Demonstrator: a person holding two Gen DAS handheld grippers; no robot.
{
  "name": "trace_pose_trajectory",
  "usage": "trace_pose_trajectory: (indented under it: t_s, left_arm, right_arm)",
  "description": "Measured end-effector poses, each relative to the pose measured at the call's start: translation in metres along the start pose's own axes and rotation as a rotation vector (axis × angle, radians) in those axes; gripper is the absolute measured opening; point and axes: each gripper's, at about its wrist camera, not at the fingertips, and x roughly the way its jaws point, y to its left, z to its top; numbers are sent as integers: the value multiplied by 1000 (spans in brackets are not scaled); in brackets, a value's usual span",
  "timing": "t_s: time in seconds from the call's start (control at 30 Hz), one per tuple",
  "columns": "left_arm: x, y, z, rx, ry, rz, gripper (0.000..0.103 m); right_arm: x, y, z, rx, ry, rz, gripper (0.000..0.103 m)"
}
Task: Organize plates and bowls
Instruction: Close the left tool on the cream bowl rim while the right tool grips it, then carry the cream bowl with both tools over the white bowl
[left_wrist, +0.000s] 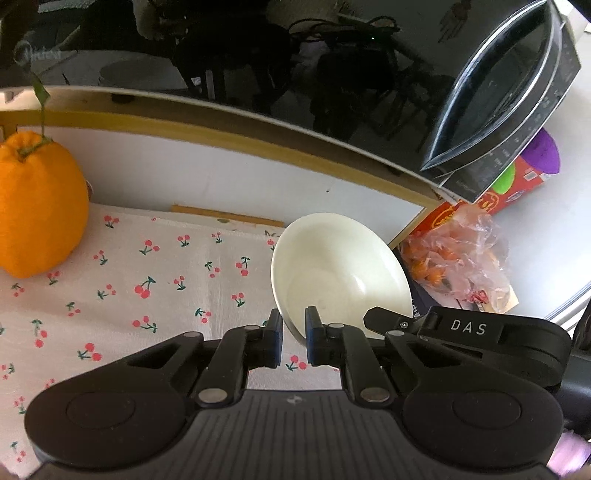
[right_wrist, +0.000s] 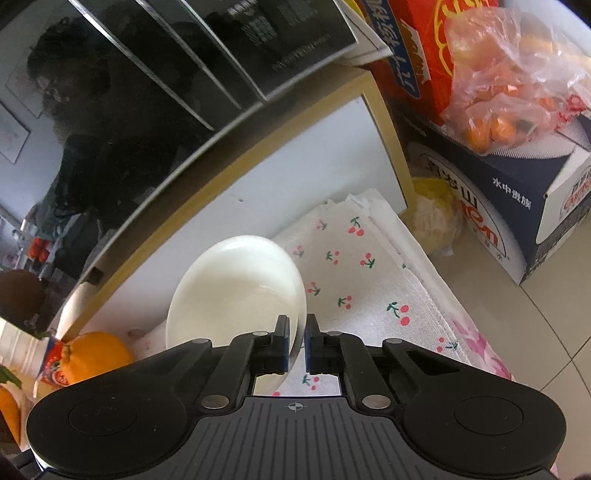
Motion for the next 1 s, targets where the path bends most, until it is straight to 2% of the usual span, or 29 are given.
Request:
trace_pose_trajectory:
  t_s: [0.47, 1.0]
  left_arm:
    - [-45, -6, -1, -36, -3, -9, 11]
    - [-111, -4, -12, -20, -25, -35, 11]
  right_arm:
    - [-55, 37, -6, -51, -1, -9, 9]
    - [-113, 69, -35, -75, -15, 16, 9]
